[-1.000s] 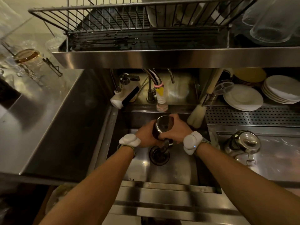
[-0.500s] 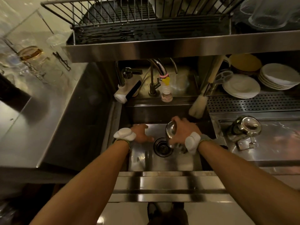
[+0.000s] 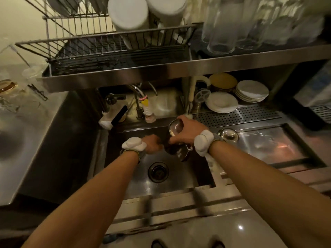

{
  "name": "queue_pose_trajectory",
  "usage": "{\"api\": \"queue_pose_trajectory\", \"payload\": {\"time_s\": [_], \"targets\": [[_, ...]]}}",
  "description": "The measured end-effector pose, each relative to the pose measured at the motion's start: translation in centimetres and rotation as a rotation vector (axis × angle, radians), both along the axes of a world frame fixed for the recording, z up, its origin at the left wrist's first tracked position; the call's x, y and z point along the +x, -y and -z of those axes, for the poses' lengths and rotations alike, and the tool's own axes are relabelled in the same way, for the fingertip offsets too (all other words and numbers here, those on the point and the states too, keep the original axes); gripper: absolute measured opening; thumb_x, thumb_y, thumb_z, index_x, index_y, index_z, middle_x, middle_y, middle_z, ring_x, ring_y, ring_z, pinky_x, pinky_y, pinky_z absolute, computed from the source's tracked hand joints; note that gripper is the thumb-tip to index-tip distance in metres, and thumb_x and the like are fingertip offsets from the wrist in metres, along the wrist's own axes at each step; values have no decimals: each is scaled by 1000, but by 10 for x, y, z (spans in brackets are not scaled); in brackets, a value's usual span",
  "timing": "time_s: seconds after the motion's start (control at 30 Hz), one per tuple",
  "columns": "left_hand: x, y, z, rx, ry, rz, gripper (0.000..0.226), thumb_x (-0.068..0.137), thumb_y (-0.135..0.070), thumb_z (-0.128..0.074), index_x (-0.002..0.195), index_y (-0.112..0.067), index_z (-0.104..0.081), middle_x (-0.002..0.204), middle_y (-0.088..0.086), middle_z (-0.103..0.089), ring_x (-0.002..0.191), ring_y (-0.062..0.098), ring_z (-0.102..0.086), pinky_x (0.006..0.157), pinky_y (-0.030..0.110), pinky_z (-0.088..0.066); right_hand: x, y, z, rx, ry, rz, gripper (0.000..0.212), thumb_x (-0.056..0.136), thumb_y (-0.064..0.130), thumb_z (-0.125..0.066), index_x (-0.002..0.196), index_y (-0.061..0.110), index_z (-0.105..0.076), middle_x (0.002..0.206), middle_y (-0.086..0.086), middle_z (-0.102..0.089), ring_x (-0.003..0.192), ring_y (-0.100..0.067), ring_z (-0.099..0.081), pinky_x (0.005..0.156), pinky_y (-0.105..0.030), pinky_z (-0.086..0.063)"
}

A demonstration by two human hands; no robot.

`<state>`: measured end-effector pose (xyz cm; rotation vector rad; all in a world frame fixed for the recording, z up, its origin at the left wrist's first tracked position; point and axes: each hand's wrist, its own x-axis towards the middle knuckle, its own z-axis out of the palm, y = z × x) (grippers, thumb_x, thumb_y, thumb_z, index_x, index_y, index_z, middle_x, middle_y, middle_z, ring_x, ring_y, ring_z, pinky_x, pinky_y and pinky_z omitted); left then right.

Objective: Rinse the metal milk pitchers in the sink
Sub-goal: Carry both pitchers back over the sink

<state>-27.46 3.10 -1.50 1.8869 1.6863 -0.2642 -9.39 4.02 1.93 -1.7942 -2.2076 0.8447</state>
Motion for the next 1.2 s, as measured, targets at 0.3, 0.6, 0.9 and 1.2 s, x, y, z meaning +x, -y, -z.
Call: {"api": "queue_pose_trajectory", "payload": {"time_s": [0.3, 0.6, 0.9, 1.2], "targets": [[114, -14, -51, 165, 61, -20, 35, 93, -31, -51, 119, -10, -61, 129, 14, -58, 115, 31, -56, 93, 36, -45, 120, -18, -73, 156, 51, -26, 95, 58, 63, -73, 136, 22, -36, 114, -2, -58, 87, -20, -53, 72, -31, -45], [236, -21, -30, 220, 105, -103, 57, 82, -52, -59, 127, -18, -51, 125, 10, -61, 108, 29, -60, 92, 38, -50, 245, -34, -63, 194, 87, 67, 100, 48, 69, -68, 130, 21, -37, 102, -1, -57, 85, -23, -58, 70, -37, -54], [280, -39, 29, 139, 7, -160, 102, 68, -70, -62, 144, -11, -26, 141, 15, -45, 123, 33, -50, 96, 39, -46, 301, -53, -1, 54, 153, 84, 91, 46, 66, -71, 122, 24, -44, 104, 1, -59, 84, -20, -51, 78, -34, -47], [292, -59, 24, 116, -9, 23, 82, 59, -41, -77, 131, -26, -40, 122, 12, -48, 102, 37, -59, 81, 37, -50, 313, -63, 21, -28, 196, 42, 92, 53, 62, -75, 127, 20, -40, 111, -4, -63, 96, -26, -60, 82, -35, -50]]}}
